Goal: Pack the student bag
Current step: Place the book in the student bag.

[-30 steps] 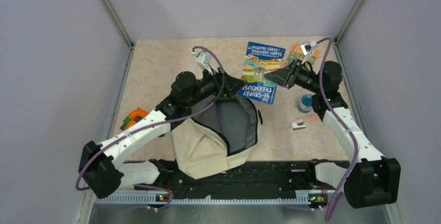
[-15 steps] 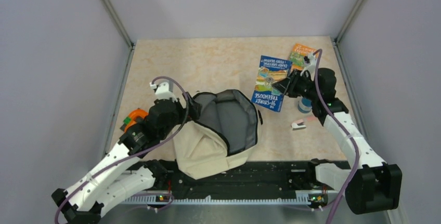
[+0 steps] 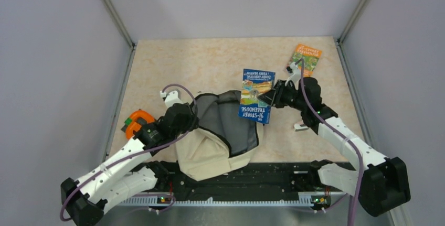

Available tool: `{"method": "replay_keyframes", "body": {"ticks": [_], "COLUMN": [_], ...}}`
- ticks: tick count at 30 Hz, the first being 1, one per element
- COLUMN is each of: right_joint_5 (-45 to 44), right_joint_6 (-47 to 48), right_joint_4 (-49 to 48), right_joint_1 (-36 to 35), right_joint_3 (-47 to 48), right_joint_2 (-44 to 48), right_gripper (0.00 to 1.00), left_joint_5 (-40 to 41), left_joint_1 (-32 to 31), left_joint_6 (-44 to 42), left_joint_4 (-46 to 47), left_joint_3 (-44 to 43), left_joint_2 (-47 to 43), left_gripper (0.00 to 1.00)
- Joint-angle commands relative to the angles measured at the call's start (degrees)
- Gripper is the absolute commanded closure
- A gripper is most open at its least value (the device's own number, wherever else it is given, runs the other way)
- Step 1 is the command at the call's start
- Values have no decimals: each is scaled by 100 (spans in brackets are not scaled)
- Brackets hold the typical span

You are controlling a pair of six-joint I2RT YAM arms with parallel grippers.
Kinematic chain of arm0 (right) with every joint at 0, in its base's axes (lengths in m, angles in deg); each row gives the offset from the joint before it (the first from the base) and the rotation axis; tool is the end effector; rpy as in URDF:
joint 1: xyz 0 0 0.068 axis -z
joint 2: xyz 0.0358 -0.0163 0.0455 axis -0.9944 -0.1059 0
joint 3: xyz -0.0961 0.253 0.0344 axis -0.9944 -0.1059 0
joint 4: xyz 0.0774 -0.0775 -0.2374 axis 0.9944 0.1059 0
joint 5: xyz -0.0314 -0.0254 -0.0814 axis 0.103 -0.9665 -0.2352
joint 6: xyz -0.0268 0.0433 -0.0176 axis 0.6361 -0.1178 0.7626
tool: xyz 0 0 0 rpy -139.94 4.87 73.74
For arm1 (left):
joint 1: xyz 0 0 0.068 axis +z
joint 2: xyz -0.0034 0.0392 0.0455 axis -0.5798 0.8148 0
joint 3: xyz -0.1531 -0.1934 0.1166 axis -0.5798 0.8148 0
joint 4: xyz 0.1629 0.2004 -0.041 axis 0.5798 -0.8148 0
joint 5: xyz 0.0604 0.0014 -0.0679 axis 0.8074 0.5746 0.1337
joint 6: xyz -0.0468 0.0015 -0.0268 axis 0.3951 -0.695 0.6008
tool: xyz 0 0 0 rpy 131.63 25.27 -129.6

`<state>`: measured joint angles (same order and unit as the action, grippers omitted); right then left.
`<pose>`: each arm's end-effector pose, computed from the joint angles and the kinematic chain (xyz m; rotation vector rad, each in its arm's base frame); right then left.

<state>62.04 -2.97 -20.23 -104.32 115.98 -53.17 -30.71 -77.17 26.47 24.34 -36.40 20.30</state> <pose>0.2204 0.0972 0.2736 -0.0909 2.0298 0.9924 0.1346 -0.1021 0.2632 -0.3415 2.2452 -0.4113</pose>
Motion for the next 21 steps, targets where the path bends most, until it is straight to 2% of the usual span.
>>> {"method": "replay_keyframes", "body": {"ticks": [1, 3, 4, 10, 21], "right_joint_5": [11, -126, -232, -630, -320], "right_joint_6": [-449, -485, -493, -543, -983], "right_joint_4": [-998, -1014, -1020, -1137, -1955], "right_joint_1": [-431, -680, -819, -1298, -1604], "right_joint_3": [-88, -89, -88, 19, 9], "right_joint_2": [-19, 4, 36, 300, 265], "right_gripper": [100, 100, 100, 100, 100], "left_joint_5": [127, 360, 450, 612, 891], "left_joint_1": [-2, -2, -1, -6, -1], "left_joint_6": [-168, -350, -484, -1094, -1038], "left_joint_4": [351, 84, -26, -409, -1014], "left_joint_3": [75, -44, -83, -105, -188], "left_joint_2": [-187, -318, -416, -1211, -2037], "left_gripper": [74, 97, 100, 100, 100]}}
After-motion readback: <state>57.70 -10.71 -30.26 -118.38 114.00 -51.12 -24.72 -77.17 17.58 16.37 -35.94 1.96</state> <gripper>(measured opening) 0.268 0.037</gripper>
